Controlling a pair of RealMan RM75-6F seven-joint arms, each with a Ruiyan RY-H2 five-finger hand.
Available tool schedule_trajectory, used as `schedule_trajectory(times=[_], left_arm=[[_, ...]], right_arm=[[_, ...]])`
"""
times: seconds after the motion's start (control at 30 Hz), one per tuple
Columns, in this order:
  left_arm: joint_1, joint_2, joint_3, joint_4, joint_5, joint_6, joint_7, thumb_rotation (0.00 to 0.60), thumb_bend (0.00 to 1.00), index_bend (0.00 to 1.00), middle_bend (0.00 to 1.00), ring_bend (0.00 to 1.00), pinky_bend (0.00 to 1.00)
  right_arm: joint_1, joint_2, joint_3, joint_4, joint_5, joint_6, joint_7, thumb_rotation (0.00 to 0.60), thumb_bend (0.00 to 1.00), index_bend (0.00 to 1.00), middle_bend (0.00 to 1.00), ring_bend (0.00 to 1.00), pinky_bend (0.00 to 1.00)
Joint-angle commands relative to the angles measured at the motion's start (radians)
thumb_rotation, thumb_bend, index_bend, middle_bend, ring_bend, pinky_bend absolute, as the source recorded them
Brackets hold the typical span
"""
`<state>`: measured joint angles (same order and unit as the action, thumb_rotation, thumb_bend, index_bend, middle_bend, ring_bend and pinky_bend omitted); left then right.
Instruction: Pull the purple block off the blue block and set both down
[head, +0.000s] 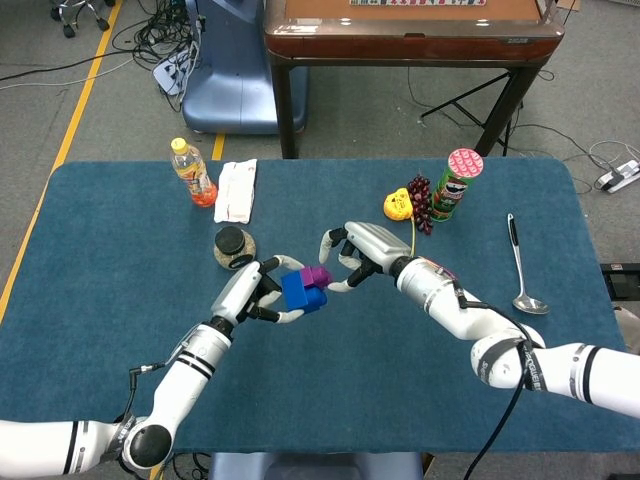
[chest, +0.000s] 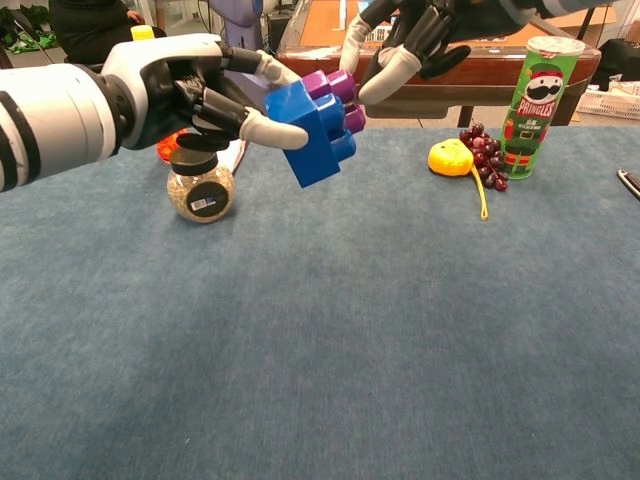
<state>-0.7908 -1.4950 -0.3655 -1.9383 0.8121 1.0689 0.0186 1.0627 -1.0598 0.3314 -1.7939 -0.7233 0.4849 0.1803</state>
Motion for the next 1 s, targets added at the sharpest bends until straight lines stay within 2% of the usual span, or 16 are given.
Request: schedule_trajectory(times=[0.03,1.0], left_arm=[[0.001,0.0,0.002,0.0,0.001,0.0,-0.001,0.6,0.36,0.57,1.0,0.89,1.0],[-0.01,-0.009,0.01,-0.006,0.002,-0.001,0.023,0.6,0.36,0.57,1.0,0.89,1.0]], right_arm=[[0.002,-0.001,-0.003,0.002,-0.001,0.001,0.004,0.6,0.15,0.51,1.0,1.0,1.0],[0.025,-0.024,-0.022,0.027,-0.043,-0.022,0.054,0.6,0.17,0.51,1.0,1.0,1.0]])
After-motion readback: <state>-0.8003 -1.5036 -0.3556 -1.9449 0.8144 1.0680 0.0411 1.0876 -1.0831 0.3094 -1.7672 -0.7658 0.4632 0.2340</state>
